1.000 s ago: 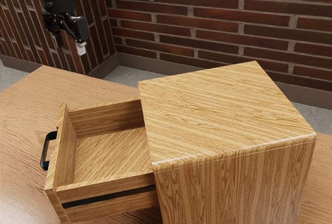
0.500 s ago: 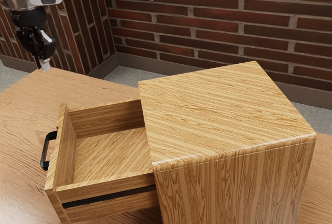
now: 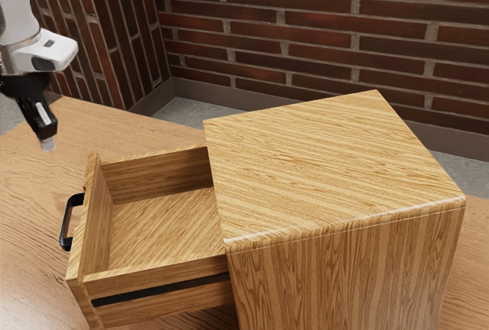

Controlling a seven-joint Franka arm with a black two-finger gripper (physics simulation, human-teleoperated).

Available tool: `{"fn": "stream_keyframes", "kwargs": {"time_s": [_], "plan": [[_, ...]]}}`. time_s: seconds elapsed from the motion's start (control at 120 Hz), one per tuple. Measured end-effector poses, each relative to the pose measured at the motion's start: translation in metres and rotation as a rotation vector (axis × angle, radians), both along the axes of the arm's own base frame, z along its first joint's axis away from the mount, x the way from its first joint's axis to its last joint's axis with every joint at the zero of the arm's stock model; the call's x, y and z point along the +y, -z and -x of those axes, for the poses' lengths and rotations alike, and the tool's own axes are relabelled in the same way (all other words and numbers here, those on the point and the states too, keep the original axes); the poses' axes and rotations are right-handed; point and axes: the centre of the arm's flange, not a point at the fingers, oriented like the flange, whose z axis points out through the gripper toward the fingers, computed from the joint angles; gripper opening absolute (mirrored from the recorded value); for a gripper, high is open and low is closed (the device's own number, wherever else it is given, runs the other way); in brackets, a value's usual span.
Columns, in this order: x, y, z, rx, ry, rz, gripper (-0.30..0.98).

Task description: Push the drawer handle with one arm to close the drawer

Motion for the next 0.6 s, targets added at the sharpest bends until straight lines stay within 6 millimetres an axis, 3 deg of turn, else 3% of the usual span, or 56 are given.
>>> {"fn": "stream_keyframes", "kwargs": {"time_s": [0.225, 0.358, 0.525, 0.6], "plan": [[-0.004, 0.022, 0.027, -0.022, 0.097, -0.001, -0.1], [0.002, 0.046, 0.042, -0.012, 0.141, 0.03, -0.1], [-0.011, 0.071, 0.049, 0.022, 0.226, 0.041, -0.1], [-0.008, 0.083, 0.054, 0.038, 0.237, 0.053, -0.1]]}}
